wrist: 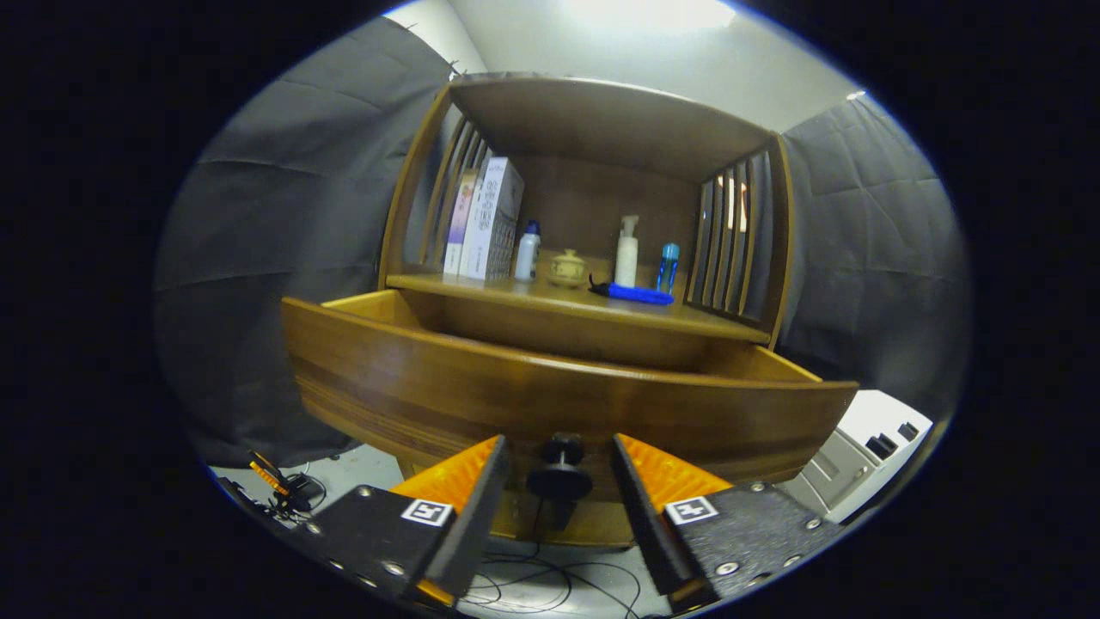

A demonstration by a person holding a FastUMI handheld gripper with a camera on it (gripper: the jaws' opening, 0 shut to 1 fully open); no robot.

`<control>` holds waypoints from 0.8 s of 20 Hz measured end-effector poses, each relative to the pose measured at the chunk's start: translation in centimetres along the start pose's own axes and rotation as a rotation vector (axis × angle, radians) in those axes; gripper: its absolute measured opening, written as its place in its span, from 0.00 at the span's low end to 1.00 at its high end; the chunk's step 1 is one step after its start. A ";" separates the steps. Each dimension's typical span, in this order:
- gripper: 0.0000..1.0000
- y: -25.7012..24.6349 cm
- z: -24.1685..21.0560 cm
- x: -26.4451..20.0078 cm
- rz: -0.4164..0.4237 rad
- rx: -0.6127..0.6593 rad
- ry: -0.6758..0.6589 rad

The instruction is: Pull open the drawer, take out the items inside it, and place them on the countertop above the cabinet.

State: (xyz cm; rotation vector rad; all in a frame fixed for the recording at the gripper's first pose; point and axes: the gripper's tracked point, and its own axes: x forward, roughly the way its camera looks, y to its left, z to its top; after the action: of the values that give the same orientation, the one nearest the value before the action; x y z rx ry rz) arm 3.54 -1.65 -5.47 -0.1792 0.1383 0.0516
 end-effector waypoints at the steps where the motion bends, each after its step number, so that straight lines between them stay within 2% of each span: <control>1: 0.87 0.1 1.1 -0.2 0.003 0.005 -0.018; 4: 0.95 -0.6 3.7 -0.8 -0.020 0.048 -0.039; 9: 0.95 -1.1 7.8 0.6 -0.065 0.076 -0.086; 12: 0.95 -1.7 8.8 3.1 -0.099 0.048 -0.032; 16: 0.95 -2.1 8.5 7.5 -0.138 0.086 0.087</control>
State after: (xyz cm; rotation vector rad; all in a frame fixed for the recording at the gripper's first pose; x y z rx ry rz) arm 12.18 -1.91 2.15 -0.1046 0.2144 -0.0991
